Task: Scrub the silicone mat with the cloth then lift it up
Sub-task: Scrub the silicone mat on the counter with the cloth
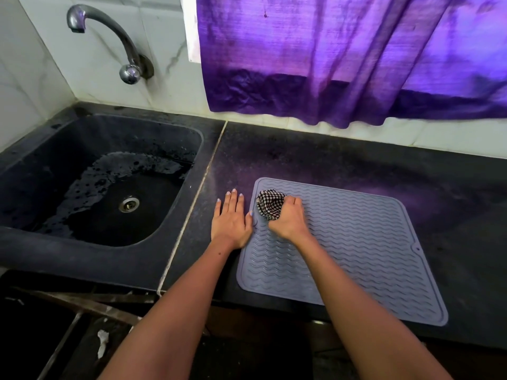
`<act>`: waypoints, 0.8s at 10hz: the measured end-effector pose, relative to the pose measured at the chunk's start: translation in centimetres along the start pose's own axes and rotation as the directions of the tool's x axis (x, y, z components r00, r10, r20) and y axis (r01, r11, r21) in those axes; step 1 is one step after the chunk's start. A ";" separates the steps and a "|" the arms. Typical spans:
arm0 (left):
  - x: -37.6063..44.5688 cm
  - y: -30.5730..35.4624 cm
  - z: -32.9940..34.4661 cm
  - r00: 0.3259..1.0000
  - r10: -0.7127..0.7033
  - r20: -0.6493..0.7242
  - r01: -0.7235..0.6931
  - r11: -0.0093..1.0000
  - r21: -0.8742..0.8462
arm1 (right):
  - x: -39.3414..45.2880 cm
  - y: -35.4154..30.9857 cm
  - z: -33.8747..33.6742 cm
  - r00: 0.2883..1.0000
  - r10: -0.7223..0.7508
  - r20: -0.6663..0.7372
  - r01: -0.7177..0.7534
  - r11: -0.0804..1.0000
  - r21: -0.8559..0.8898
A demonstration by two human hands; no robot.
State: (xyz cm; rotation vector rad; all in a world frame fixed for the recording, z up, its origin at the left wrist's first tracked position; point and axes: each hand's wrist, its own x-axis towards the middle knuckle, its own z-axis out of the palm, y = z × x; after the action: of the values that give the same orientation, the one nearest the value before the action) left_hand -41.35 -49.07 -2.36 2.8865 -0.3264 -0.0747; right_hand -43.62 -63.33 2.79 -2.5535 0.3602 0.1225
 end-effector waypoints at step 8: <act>-0.1 0.0 -0.2 1.000 -0.004 0.009 0.004 1.000 -0.008 | 0.6 1.3 -1.7 0.980 -0.018 -0.200 0.093 0.922 0.375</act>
State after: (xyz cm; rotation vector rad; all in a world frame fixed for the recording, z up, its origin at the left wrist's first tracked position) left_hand -41.41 -49.04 -2.21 2.8797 -0.3213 -0.0896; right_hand -43.38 -65.47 3.45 -2.1872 0.3457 -0.2022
